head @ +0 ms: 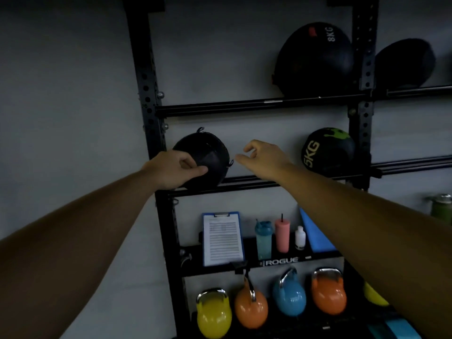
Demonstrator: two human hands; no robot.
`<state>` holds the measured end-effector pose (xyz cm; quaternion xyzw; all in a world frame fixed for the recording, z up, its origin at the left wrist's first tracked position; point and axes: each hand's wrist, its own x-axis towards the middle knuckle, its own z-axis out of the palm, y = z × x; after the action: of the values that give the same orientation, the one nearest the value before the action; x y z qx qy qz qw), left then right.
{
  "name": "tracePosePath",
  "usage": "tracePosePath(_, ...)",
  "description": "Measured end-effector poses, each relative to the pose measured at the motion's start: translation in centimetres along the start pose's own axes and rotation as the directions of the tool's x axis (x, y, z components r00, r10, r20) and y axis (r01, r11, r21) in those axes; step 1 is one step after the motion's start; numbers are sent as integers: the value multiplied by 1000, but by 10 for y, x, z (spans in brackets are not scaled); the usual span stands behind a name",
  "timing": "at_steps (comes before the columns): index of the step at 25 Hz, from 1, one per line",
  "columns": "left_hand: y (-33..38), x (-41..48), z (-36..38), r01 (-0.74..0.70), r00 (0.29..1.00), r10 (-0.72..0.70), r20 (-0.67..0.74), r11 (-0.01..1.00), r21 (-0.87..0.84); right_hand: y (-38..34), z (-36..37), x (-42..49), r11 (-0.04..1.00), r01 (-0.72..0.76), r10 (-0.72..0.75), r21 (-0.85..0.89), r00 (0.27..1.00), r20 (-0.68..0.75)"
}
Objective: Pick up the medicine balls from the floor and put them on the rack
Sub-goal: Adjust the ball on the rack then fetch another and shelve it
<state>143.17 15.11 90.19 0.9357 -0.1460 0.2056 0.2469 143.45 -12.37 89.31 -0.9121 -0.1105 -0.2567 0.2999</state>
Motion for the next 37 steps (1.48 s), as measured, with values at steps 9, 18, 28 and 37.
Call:
tracePosePath(9,33,-122,13,-151,975,153,161,988,-24,-31,-15,-165,971,-228,224,-71,973,-55)
tracePosePath(18,-4,-255,70,-243,892,235,387,970,-29,-44,57,-349,867,-491,496,-79,867,52)
tracePosePath(28,28,-324,179,-251,773,232,590,967,-51,14,77,-448,768,-611,638,-193,757,140)
tracePosePath(37,35,-294,334,-102,733,64,677,995,16,183,122,-448,773,-589,635,-236,724,271)
